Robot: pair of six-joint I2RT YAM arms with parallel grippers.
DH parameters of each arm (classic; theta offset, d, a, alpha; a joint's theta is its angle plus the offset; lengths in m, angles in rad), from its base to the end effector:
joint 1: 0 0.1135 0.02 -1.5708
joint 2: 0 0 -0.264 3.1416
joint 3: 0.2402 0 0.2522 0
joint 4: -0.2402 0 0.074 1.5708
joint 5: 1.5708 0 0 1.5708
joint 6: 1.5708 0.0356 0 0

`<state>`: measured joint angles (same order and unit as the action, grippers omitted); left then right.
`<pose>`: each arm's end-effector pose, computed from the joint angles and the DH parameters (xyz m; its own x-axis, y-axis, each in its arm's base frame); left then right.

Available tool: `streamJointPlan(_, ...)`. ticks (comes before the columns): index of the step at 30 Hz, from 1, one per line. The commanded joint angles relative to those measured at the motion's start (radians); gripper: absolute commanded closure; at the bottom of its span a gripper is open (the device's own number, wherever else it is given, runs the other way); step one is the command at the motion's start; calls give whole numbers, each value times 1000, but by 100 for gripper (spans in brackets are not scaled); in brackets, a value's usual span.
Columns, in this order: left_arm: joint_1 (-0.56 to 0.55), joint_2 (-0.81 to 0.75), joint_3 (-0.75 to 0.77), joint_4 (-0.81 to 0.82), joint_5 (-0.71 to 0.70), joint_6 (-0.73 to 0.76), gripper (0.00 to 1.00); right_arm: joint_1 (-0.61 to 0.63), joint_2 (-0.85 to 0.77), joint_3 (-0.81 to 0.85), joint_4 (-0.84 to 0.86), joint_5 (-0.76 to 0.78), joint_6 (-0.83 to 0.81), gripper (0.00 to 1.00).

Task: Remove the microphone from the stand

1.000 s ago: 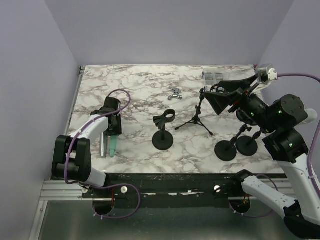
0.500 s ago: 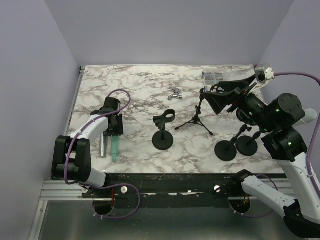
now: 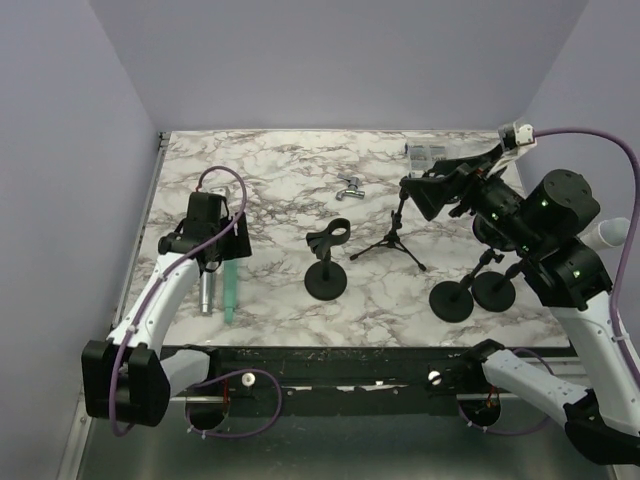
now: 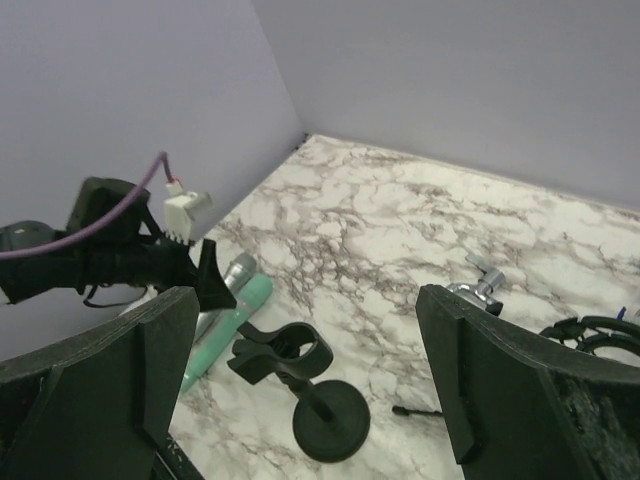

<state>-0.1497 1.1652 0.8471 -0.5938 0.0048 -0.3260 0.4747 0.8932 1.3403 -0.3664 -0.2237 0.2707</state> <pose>0.2317 -0.0351 0.2498 -0.7893 -0.2048 -0.5788 -0.1063 0.9741 -0.1997 0.1367 0.0791 0.4880 -0.1027 0.2404 -0.9652 -0.6381 0.7285 0.2493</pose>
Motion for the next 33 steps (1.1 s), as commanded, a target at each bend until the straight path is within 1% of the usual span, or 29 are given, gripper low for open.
streamJointPlan(1, 6, -140, 29, -7, 141, -16, 25, 2, 34, 45, -119, 11, -10, 0)
streamJointPlan(4, 7, -232, 32, 2, 214, -15, 23, 2, 60, 74, -175, -27, -31, 0)
streamJointPlan(7, 7, -317, 46, 35, 302, -14, 22, 2, 100, 114, -244, -106, -62, 0)
streamJointPlan(11, 6, -408, 47, 121, 436, -44, 20, 4, 166, 167, -306, -202, -57, 0)
streamJointPlan(13, 6, -435, 51, 165, 484, -73, 20, 13, 195, 185, -324, -209, -34, 0)
streamJointPlan(15, 5, -448, 58, 212, 529, -106, 20, 38, 213, 166, -303, -199, 8, 0)
streamJointPlan(17, 6, -451, 63, 270, 559, -139, 19, 97, 248, 148, -287, -178, 48, 0)
streamJointPlan(18, 6, -447, 69, 296, 569, -156, 19, 139, 273, 151, -292, -144, 61, 0)
streamJointPlan(21, 6, -417, 98, 338, 589, -187, 19, 319, 324, 170, -312, 109, 75, 0)
streamJointPlan(22, 5, -406, 111, 347, 590, -193, 19, 341, 337, 175, -321, 178, 91, 0)
streamJointPlan(26, 4, -366, 147, 374, 580, -202, 19, 354, 335, 144, -331, 358, 145, 0)
streamJointPlan(30, 4, -342, 138, 418, 538, -184, 19, 361, 345, 83, -331, 451, 195, 0)
streamJointPlan(33, 4, -301, 113, 458, 534, -159, 19, 363, 406, 63, -403, 585, 259, 0)
